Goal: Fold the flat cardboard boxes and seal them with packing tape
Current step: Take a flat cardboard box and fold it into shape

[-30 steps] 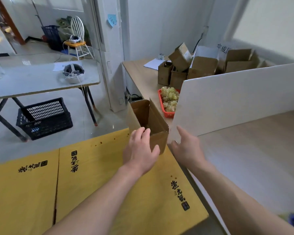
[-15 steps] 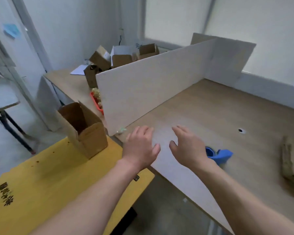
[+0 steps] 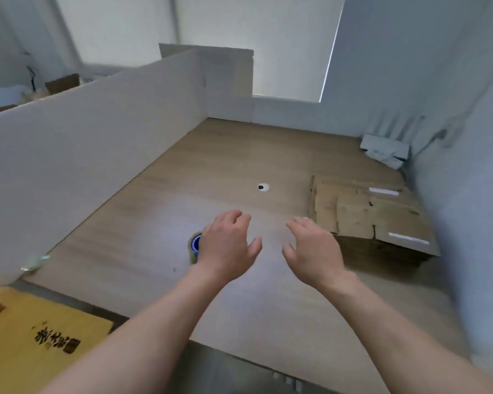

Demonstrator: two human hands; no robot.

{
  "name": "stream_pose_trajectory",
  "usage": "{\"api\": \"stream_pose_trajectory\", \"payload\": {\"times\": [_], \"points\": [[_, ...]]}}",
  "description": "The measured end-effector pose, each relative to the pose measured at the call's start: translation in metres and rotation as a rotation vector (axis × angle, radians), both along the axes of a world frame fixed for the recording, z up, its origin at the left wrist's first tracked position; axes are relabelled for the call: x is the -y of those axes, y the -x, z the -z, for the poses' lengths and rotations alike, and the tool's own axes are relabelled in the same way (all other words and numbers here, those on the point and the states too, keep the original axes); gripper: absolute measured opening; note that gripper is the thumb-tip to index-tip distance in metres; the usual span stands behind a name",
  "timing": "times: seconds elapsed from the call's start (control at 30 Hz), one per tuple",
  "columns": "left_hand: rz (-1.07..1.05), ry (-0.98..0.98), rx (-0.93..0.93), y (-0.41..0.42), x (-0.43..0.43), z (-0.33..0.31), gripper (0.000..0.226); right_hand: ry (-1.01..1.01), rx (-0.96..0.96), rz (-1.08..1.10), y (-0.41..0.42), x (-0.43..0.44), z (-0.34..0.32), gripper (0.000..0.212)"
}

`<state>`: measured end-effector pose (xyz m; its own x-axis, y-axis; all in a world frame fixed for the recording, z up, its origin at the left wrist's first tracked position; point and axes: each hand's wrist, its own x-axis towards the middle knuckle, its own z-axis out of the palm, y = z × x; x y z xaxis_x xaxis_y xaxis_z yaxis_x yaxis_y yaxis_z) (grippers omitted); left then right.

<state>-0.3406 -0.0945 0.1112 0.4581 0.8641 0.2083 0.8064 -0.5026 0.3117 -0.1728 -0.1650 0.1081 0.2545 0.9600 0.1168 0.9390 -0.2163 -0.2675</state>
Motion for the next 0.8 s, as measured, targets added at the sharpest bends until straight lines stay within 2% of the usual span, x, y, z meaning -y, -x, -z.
{"api": "stream_pose_trajectory", "payload": {"times": [0.13,0.5,0.6,0.8], "points": [[0.104,0.052,-0.011,-0.075,0.012,0.013,0.05,-0.007,-0.015,0.104,-0.072,0.026,0.003,0.034],[0.327,0.176,-0.124,-0.192,-0.008,0.044,0.053,0.154,-0.162,0.395,-0.187,0.041,0.048,0.058],[0.396,0.232,-0.149,-0.226,-0.026,0.057,0.063,0.188,-0.172,0.475,-0.217,0.036,0.068,0.061],[0.473,0.395,-0.269,-0.3,-0.057,0.094,0.091,0.389,-0.073,0.597,-0.278,0.015,0.104,0.078]]}}
